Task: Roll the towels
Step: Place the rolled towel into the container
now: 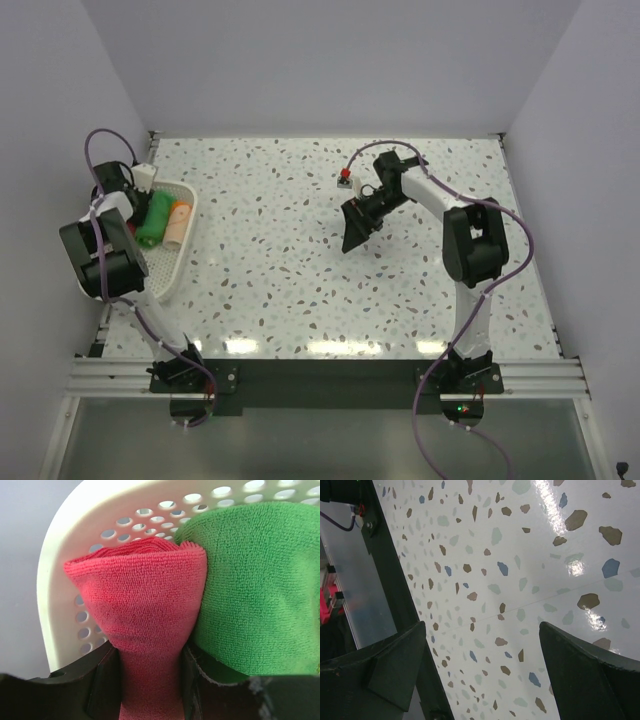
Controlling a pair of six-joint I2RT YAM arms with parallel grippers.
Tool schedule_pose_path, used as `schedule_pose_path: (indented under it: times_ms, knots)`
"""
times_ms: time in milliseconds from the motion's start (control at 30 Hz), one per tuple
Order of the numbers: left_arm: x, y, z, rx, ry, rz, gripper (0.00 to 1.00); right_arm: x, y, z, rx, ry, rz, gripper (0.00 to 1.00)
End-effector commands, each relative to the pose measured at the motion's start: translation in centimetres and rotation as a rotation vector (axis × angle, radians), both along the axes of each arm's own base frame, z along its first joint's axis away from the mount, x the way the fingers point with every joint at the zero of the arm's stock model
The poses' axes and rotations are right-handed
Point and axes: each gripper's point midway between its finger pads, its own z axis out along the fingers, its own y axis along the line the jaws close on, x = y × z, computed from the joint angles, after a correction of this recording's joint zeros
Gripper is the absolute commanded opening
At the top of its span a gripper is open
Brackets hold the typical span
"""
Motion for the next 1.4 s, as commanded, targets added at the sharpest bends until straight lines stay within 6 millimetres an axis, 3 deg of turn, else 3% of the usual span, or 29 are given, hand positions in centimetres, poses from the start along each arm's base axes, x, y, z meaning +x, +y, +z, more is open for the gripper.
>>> schedule_pose_path:
  times_ms: [0, 100, 233, 267, 467, 700, 867, 1367]
  knots:
    - [-1.7, -2.7, -3.7, -0.184, 0.134, -0.075, 0.06, 0.3, 0.2, 1.1, 0.018, -0.026, 0.015, 0.99]
    - [-2.5, -2.8, -5.0, -0.212, 0.187, -0.079, 0.12, 0.2, 0.2, 1.1, 0.024, -0.023, 0.016, 0.98]
    - [-3.0, -2.5, -5.3, -0.223, 0.208, -0.071, 0.19, 0.2, 0.3, 1.2, 0.023, -0.026, 0.017, 0.98]
    - [-3.1, -2.4, -5.2, -0.225, 0.209, -0.067, 0.25, 0.2, 0.2, 1.2, 0.022, -0.024, 0.016, 0.98]
    - [-2.4, -1.9, -1.8, -0.199, 0.148, -0.067, 0.48, 0.1, 0.3, 1.3, 0.03, -0.023, 0.018, 0.98]
    - [-1.4, -2.1, 0.5, -0.208, 0.111, -0.096, 0.61, 0.2, 0.5, 1.5, 0.046, -0.018, 0.015, 0.99]
    - [-1.1, -1.7, 0.6, -0.195, 0.106, -0.089, 0.62, 0.0, 0.5, 1.5, 0.044, -0.021, 0.02, 0.99]
    - [0.0, -0.7, 4.1, -0.123, 0.03, -0.086, 0.65, 0.2, 0.9, 1.7, 0.064, -0.007, 0.02, 0.98]
